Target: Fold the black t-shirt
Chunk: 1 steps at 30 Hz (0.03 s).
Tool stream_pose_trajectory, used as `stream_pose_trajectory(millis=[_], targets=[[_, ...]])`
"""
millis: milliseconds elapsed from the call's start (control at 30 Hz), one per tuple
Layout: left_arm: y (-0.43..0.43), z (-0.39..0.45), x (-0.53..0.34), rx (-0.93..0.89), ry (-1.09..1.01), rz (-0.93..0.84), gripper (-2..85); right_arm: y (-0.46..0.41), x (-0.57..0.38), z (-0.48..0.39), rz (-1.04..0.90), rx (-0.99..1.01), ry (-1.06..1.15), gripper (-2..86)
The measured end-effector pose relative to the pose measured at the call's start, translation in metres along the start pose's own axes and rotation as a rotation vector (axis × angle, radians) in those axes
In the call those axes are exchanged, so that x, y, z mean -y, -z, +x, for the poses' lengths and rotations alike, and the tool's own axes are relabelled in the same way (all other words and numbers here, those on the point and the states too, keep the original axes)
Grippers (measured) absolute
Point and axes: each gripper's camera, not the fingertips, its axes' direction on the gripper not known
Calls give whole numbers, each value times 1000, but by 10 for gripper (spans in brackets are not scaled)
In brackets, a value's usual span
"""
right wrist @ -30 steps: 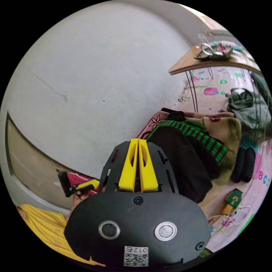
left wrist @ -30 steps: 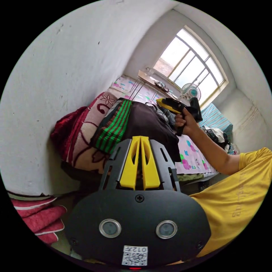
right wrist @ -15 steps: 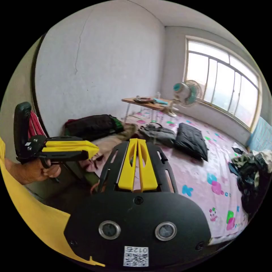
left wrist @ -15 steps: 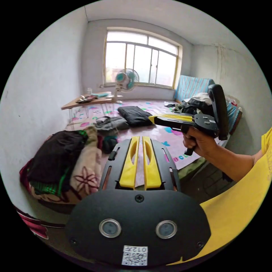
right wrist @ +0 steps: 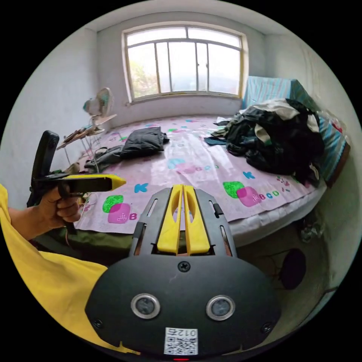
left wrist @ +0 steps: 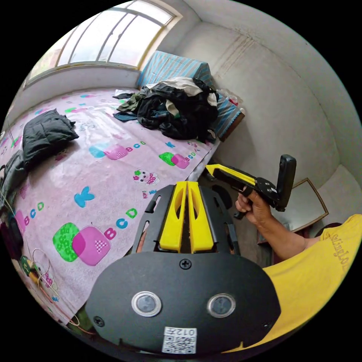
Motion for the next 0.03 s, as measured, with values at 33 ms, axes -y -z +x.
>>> stream_pose_trajectory(millis=[33], targets=[[-27,-7,22,-32,-11,4,1,5,7,7,-9,-4,-10,0]])
